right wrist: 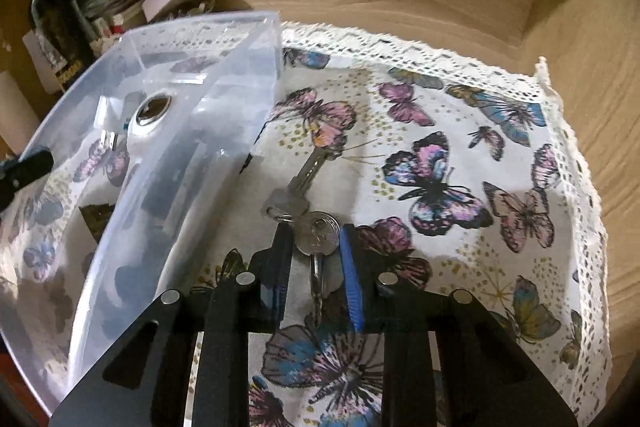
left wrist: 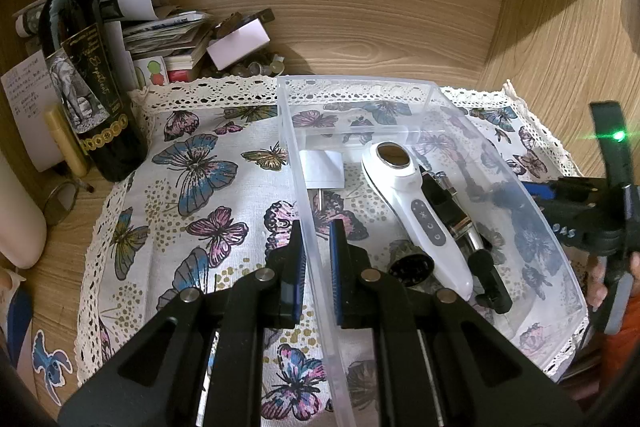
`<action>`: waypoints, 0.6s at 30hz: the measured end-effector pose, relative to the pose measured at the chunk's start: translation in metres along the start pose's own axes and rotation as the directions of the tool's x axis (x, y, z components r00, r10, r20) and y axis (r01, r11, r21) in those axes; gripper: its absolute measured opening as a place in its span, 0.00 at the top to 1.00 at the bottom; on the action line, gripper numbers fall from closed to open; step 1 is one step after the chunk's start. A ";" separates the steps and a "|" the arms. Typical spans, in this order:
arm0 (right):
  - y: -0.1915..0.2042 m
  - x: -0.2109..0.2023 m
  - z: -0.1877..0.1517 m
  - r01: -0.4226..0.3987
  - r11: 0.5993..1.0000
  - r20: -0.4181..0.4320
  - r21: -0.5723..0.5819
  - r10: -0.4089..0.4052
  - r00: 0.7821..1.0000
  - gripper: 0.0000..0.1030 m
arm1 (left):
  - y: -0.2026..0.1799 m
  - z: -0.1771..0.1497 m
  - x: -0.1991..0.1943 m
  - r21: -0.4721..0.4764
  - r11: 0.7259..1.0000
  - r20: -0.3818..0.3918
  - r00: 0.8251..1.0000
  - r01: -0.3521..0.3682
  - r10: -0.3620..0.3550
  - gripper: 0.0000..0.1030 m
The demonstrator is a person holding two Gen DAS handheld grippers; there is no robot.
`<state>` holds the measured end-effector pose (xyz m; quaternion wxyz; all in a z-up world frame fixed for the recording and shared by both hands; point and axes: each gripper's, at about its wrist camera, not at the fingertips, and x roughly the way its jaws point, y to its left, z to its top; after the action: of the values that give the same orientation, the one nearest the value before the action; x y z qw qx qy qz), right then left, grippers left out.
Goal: Organize rigid objects
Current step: 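Grasp the silver keys by their ring with the right gripper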
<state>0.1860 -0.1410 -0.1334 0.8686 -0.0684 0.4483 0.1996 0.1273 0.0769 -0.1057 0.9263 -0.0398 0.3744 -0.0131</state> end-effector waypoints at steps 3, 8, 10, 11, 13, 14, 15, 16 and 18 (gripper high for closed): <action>-0.003 -0.016 0.002 0.001 1.000 0.034 0.016 -0.001 0.999 0.79 | 0.000 0.000 0.000 0.001 1.000 0.000 1.000 0.000 0.000 0.91; -0.003 -0.042 0.009 0.014 1.000 0.110 0.018 -0.016 0.994 0.79 | 0.000 0.000 0.000 0.003 1.000 0.001 1.000 -0.003 0.003 0.91; -0.002 -0.052 0.012 0.010 1.000 0.139 0.016 -0.012 0.990 0.79 | -0.001 0.000 0.000 0.005 1.000 0.001 1.000 -0.005 0.005 0.91; -0.001 -0.057 0.013 0.010 1.000 0.154 0.011 -0.011 0.988 0.79 | 0.000 0.000 0.000 0.004 1.000 0.001 1.000 -0.005 0.005 0.91; 0.002 -0.066 0.016 0.010 1.000 0.179 0.004 -0.011 0.984 0.79 | -0.001 0.000 0.000 0.004 1.000 0.001 1.000 -0.005 0.005 0.91; 0.005 -0.069 0.019 0.008 1.000 0.191 -0.003 -0.007 0.982 0.79 | -0.001 0.000 0.000 0.004 1.000 0.001 1.000 -0.006 0.006 0.91; 0.007 -0.074 0.021 0.006 1.000 0.205 -0.010 -0.004 0.979 0.79 | -0.001 0.000 0.000 0.004 1.000 0.002 1.000 -0.006 0.006 0.91; 0.010 -0.078 0.023 0.005 1.000 0.219 -0.017 -0.001 0.976 0.79 | -0.001 0.000 0.000 0.004 1.000 0.002 1.000 -0.007 0.007 0.91; 0.015 -0.086 0.025 0.001 1.000 0.242 -0.031 0.007 0.970 0.79 | -0.001 0.000 0.000 0.004 1.000 0.001 1.000 -0.006 0.006 0.91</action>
<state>0.1540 -0.1443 -0.0484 0.9153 -0.0563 0.3361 0.2147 0.1274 0.0755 -0.1053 0.9267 -0.0369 0.3739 -0.0111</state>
